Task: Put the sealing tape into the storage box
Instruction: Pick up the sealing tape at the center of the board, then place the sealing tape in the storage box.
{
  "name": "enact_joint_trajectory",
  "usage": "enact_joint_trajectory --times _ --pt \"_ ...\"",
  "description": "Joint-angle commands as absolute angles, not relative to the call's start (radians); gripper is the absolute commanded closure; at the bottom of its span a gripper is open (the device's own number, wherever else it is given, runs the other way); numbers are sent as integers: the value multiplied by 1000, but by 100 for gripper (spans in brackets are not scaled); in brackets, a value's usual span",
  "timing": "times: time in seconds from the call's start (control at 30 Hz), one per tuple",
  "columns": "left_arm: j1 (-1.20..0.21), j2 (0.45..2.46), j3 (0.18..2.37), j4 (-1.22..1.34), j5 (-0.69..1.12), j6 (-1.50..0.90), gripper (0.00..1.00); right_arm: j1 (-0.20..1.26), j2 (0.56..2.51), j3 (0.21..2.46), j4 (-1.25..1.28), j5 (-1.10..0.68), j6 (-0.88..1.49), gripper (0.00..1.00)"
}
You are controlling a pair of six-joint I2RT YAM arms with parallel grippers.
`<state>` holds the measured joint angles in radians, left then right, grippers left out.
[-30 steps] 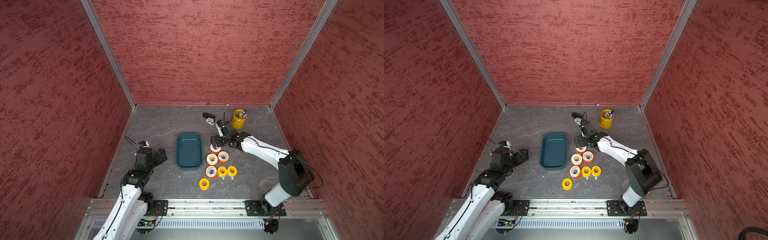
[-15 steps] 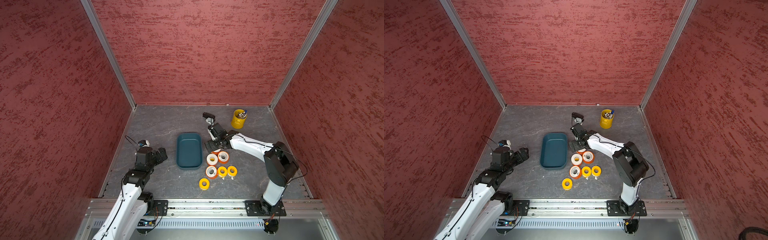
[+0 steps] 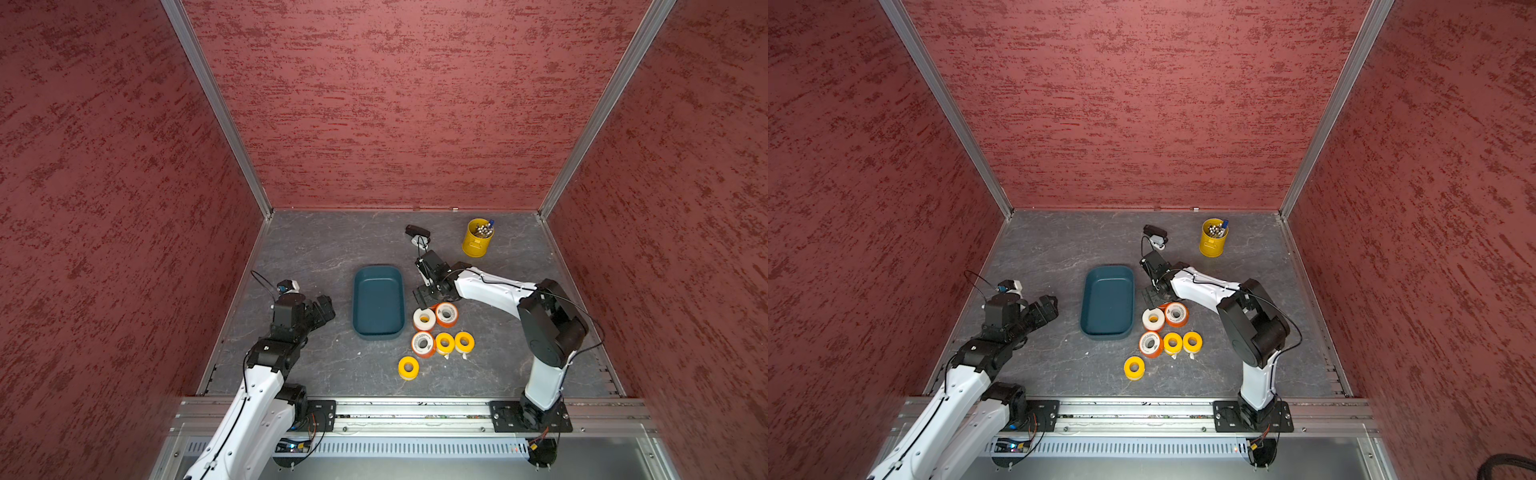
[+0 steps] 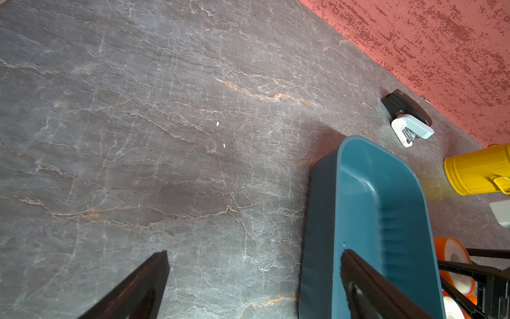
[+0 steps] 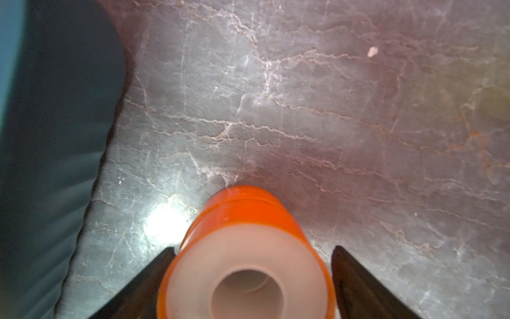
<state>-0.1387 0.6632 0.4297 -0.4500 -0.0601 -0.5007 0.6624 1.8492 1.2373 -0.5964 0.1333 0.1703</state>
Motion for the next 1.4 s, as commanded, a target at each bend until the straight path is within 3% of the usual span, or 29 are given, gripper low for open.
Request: enact_joint_trajectory --times 0.0,0.23,0.5,0.77,1.37 --pt "-137 664 423 -430 -60 -504 0 670 1842 1266 -606 154 162 20" --pt "-138 667 424 -430 -66 -504 0 670 1809 1272 -613 155 156 28" --pt "-141 670 425 -429 -69 -505 0 670 1736 1318 -662 169 140 29" --pt "-146 676 426 -428 -75 -506 0 676 1742 1429 -682 58 155 32" --pt "-147 666 423 -431 -84 -508 0 832 2131 1885 -792 23 130 32"
